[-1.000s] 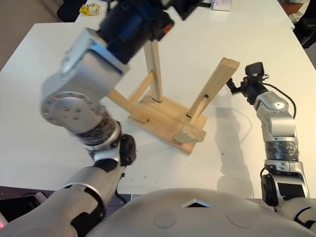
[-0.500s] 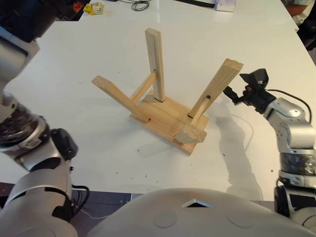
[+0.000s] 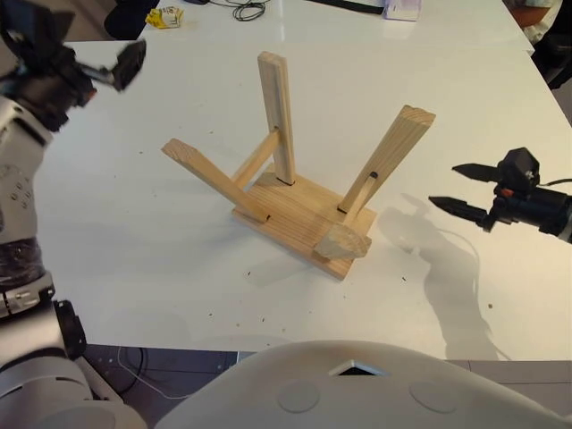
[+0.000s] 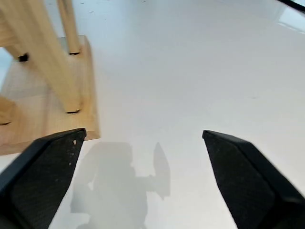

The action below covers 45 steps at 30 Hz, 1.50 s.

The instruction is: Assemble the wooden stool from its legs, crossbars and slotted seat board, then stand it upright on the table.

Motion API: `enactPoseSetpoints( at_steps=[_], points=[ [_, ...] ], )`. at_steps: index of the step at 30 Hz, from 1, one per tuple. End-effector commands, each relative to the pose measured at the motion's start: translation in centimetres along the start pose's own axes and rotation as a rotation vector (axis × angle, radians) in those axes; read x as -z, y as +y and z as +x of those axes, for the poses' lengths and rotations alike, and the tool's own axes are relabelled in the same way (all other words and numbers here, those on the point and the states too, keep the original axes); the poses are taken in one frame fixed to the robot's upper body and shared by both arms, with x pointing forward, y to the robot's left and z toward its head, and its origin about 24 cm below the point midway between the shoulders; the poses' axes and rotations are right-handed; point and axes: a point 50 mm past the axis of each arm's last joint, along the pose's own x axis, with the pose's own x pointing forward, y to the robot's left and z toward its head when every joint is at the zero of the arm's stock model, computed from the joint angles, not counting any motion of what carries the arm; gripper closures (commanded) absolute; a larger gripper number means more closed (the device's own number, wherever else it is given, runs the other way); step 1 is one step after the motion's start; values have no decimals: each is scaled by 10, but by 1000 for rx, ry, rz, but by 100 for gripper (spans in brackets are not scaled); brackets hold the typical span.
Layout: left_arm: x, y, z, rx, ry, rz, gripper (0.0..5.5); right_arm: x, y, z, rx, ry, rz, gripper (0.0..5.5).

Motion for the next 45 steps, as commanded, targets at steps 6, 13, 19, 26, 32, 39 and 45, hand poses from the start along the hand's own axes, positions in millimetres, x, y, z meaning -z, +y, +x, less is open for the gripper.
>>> enactPoseSetpoints(
  at_steps=[6,13,19,26,32,39,45],
  points=[
    [99,-71,-49,325,160,65,10,-18,37,14,-262,34,-122,97],
    [125,-98,-52,367,177,76,10,5,62,34,-395,125,-157,122],
    [127,-132,-34,445,122,49,10,22,76,49,-426,163,-169,213],
    [134,-161,-39,570,124,8,10,34,74,62,-402,197,-214,319],
    [137,-172,-44,623,145,-61,10,39,60,71,-329,202,-254,413],
    [131,-175,-51,625,165,-138,10,50,44,71,-240,253,-337,447],
    [116,-177,-62,632,172,-189,10,39,22,80,-114,207,-378,447]
  ],
)
